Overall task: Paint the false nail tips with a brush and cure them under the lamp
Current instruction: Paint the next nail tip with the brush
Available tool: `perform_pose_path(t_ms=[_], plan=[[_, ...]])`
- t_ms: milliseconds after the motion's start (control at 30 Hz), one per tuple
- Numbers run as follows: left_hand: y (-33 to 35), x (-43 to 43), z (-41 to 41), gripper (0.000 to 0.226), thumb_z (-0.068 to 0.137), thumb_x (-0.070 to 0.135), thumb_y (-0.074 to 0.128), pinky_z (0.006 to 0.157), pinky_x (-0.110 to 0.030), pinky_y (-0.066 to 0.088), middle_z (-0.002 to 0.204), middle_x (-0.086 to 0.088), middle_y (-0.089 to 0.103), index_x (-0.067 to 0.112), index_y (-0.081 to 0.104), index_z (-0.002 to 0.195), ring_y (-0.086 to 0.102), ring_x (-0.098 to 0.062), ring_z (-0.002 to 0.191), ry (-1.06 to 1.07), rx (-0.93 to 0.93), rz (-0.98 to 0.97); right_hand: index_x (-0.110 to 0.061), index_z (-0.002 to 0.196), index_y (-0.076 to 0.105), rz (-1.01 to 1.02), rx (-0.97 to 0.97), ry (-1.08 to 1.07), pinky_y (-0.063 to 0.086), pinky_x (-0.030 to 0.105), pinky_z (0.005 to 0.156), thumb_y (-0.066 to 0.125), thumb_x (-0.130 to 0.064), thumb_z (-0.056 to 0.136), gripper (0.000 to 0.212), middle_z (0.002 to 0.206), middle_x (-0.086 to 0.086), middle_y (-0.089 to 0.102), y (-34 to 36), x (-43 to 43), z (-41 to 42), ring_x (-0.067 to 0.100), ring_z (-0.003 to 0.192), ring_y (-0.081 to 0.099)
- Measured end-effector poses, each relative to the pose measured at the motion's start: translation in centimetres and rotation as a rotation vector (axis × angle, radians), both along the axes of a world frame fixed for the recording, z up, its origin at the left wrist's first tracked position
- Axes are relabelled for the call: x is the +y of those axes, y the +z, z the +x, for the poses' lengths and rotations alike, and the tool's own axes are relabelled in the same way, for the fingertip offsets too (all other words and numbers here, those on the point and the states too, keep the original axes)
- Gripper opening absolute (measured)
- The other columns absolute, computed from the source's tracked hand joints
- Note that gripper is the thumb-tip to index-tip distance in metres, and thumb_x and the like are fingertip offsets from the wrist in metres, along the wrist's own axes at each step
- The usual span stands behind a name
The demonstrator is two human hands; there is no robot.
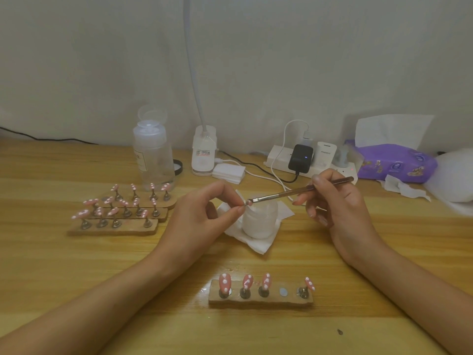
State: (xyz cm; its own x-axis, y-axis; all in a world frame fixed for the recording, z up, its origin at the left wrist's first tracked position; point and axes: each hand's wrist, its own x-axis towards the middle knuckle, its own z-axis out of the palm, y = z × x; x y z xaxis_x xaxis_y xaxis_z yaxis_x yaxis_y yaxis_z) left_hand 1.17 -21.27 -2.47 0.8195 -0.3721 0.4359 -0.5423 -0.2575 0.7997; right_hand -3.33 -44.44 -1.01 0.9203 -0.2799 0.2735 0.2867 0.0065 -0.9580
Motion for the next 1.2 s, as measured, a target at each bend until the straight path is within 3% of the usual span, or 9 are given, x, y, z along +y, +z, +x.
perform_pose_path(t_ms=[133,267,367,467,633,767,967,1200], plan=[[-0.10,0.03,0.07,0.015,0.086,0.023,0.074,0.061,-0.035,0.045,0.071,0.010,0.063,0.034,0.067,0.078,0.042,-0.006,0.051,0.006,-0.010,-0.005,-0.016,0.080,0.051,0.045,-0.004,-0.015,0.034,0.016,0.039,0.053,-0.026,0.096,0.019,0.068,0.006,0.071,0.08,-0.08,0.03,0.009,0.047,0.051],[-0.19,0.09,0.20,0.016,0.086,0.024,0.074,0.063,-0.036,0.043,0.060,0.010,0.055,0.035,0.067,0.078,0.040,-0.007,0.052,0.010,-0.015,-0.002,-0.016,0.081,0.052,0.014,0.000,0.037,0.036,0.017,0.040,0.056,-0.035,0.088,0.021,0.070,0.007,0.072,0.16,0.17,-0.01,0.010,0.048,0.052],[-0.09,0.13,0.14,0.015,0.087,0.023,0.074,0.059,-0.030,0.042,0.073,0.014,0.062,0.034,0.066,0.079,0.041,-0.008,0.053,0.000,-0.031,0.011,-0.017,0.080,0.051,0.038,0.015,-0.013,0.034,0.016,0.039,0.052,-0.025,0.097,0.019,0.069,0.007,0.072,0.00,-0.13,0.16,0.009,0.047,0.051],[-0.04,0.14,0.13,0.013,0.087,0.024,0.073,0.058,-0.019,0.041,0.089,0.014,0.067,0.033,0.066,0.080,0.044,-0.007,0.055,0.001,-0.050,0.032,-0.018,0.079,0.051,0.045,-0.014,0.035,0.034,0.017,0.040,0.056,-0.034,0.089,0.020,0.070,0.007,0.071,0.11,-0.07,0.08,0.009,0.048,0.051],[0.02,0.10,0.18,0.011,0.087,0.025,0.072,0.058,-0.020,0.041,0.089,0.014,0.066,0.032,0.066,0.081,0.045,-0.007,0.056,0.004,-0.043,0.028,-0.017,0.080,0.053,0.030,0.019,0.017,0.034,0.016,0.039,0.054,-0.028,0.094,0.018,0.070,0.007,0.072,-0.03,-0.05,0.25,0.009,0.048,0.052],[0.02,0.11,0.18,0.012,0.087,0.025,0.072,0.059,-0.023,0.044,0.090,0.015,0.067,0.033,0.066,0.081,0.046,-0.008,0.057,0.009,-0.037,0.039,-0.019,0.079,0.052,0.033,0.003,0.045,0.034,0.016,0.040,0.057,-0.037,0.086,0.020,0.071,0.007,0.072,0.12,0.07,0.15,0.009,0.048,0.052],[-0.02,0.11,0.18,0.012,0.086,0.027,0.072,0.059,-0.027,0.043,0.087,0.011,0.067,0.034,0.066,0.080,0.045,-0.008,0.057,0.001,-0.029,0.023,-0.018,0.079,0.051,0.057,0.018,0.023,0.033,0.017,0.040,0.056,-0.033,0.090,0.018,0.070,0.007,0.072,0.07,-0.09,0.20,0.010,0.048,0.051],[0.04,0.08,0.09,0.010,0.086,0.027,0.072,0.057,-0.016,0.041,0.090,0.020,0.067,0.032,0.066,0.080,0.046,-0.005,0.056,0.000,-0.029,0.027,-0.016,0.080,0.052,0.054,0.026,0.011,0.034,0.016,0.039,0.054,-0.025,0.095,0.017,0.068,0.007,0.071,-0.02,-0.22,0.31,0.009,0.047,0.052]])
